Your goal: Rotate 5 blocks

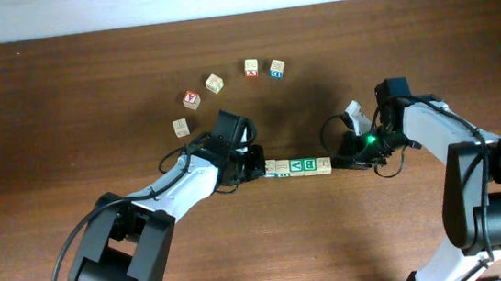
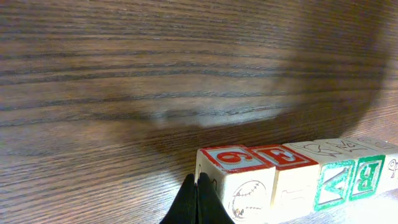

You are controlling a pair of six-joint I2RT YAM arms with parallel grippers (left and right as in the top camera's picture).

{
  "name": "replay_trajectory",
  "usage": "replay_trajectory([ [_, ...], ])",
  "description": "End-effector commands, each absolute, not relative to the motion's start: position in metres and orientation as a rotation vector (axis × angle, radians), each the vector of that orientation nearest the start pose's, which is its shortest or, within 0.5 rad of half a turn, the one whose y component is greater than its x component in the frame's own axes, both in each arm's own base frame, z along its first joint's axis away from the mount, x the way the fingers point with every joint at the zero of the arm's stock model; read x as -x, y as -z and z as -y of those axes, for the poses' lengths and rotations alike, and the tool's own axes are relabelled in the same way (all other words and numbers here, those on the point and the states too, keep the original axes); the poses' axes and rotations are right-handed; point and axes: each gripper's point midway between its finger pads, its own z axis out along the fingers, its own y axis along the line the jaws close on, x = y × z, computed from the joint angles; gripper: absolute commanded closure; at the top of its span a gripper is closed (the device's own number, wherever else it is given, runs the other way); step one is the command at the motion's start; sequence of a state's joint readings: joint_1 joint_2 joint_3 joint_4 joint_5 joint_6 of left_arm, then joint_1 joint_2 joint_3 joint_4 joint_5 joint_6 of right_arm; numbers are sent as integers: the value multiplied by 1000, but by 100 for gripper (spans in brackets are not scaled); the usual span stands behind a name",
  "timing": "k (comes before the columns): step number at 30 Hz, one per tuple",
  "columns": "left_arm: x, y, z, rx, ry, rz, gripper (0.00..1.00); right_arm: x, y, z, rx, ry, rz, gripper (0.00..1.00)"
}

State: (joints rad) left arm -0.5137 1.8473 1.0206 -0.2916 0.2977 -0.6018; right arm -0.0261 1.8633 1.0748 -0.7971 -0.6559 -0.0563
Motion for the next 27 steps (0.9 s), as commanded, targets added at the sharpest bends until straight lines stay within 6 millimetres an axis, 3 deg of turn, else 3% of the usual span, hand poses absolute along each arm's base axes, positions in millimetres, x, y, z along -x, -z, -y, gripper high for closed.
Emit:
replay_trajectory([
  [1,-320,-36,267,-74,864,-2797,100,-309,-53,-127,122,-1172,-2870,96],
  [6,-321,-36,268,-76,863,-2793,100,-311,-68,-130,123,-1166,-2837,96],
  [12,-321,-36,268,-76,866,-2794,100,-316,-84,-164,255,-1166,-2814,96],
  [17,-320,-36,268,-76,864,-2796,100,-313,-90,-186,323,-1176,-2811,96],
  [22,-321,-36,267,-75,860,-2796,100,-312,-91,-189,317,-1176,-2818,96],
  [27,-320,-33,263,-61,827,-2810,100,-310,-92,-208,386,-1056,-2856,96],
])
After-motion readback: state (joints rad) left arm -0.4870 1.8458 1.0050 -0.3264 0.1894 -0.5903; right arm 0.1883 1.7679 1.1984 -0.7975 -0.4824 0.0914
